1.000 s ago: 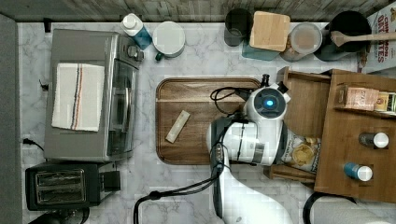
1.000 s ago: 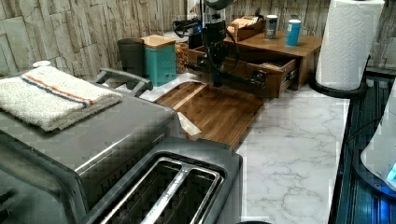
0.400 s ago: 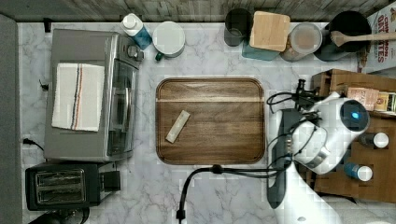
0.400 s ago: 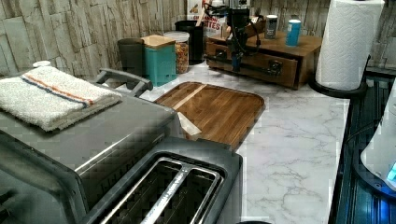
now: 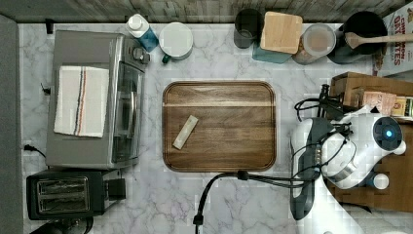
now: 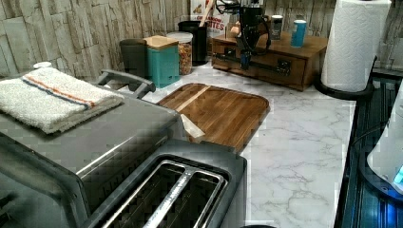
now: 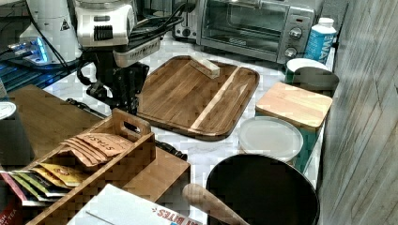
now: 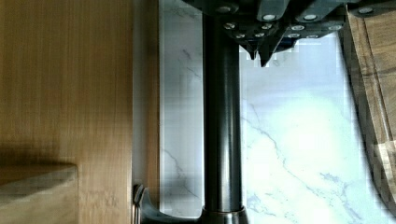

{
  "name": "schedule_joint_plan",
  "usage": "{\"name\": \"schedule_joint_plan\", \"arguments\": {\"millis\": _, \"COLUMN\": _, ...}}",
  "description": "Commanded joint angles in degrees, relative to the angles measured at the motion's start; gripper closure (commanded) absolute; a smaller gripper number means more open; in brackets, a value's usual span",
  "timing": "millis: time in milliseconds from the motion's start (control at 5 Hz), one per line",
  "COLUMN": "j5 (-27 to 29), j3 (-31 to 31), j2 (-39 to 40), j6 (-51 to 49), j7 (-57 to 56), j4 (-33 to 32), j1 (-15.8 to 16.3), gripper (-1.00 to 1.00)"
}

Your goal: Close the drawer.

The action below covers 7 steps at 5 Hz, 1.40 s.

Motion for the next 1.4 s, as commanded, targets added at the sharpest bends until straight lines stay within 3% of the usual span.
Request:
{"name": "schedule_joint_plan", "arguments": {"millis": 200, "j5": -0.51, "j3": -4.33, "j2": -5.48, "j6": 3.14, "j7": -2.25, "j4": 2.50, "j1": -4.45, "gripper": 1.00}}
{"name": "schedule_joint_plan", "arguments": {"millis": 1000, "j5": -0.04, "j3": -5.65, "j2": -5.40, "j6": 3.12, "j7": -2.54, "j4": 2.52, "j1": -3.16, "gripper": 1.00}}
{"name": "schedule_joint_plan", "arguments": {"millis": 1400, "j5": -0.40, "j3": -4.64, "j2": -5.45, "j6": 3.13, "j7": -2.30, "j4": 2.50, "j1": -4.15, "gripper": 1.00}}
